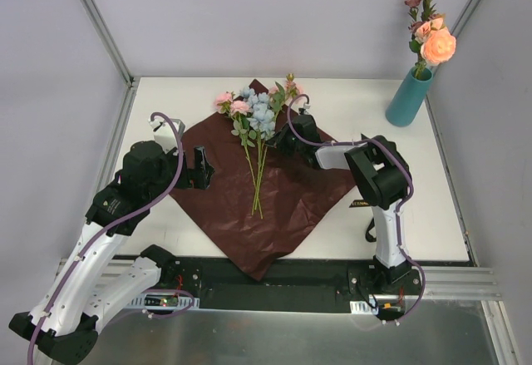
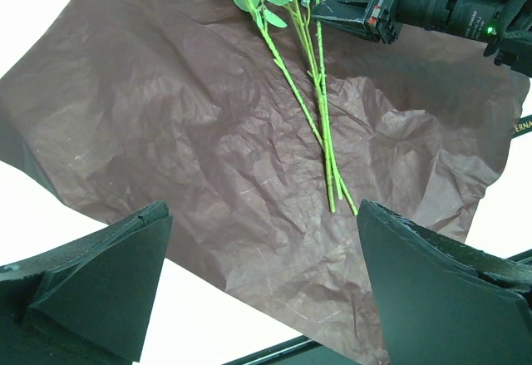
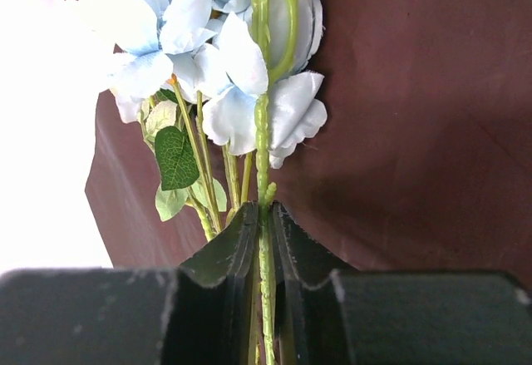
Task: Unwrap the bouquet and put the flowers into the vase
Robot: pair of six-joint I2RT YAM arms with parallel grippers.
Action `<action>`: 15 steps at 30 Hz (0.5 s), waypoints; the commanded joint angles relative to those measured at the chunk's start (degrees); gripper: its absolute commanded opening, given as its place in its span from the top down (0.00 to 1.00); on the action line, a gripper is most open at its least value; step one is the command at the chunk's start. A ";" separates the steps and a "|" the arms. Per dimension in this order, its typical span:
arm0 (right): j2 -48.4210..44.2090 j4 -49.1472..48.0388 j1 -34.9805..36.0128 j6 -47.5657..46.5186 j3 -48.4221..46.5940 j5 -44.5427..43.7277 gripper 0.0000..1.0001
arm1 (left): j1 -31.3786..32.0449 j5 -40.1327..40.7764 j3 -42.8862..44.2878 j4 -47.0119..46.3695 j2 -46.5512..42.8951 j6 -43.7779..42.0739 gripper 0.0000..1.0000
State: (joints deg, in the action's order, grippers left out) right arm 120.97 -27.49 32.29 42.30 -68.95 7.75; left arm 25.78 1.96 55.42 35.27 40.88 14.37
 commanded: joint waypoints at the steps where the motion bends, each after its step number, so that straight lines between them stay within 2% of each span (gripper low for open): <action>1: -1.96 -3.80 0.31 -1.52 -0.13 -1.42 0.86 | -0.47 -0.46 -0.05 -0.55 -0.01 0.39 0.01; 8: -3.36 -4.51 0.40 -2.13 0.91 -2.38 1.00 | -0.47 -0.29 -0.05 -0.55 0.16 0.39 0.01; 12: -9.50 -4.33 0.49 -5.47 3.64 -6.77 1.00 | -0.47 -0.37 -0.13 -0.55 0.16 0.39 0.01; 15: -15.74 -0.74 0.49 -8.37 4.52 -11.43 1.00 | -0.47 -0.46 -0.05 -0.55 0.16 0.39 0.01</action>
State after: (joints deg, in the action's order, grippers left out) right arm 116.53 -27.46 32.53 38.83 -64.62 3.14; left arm 25.78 1.96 55.40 35.27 41.04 14.37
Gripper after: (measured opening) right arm 0.095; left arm 0.990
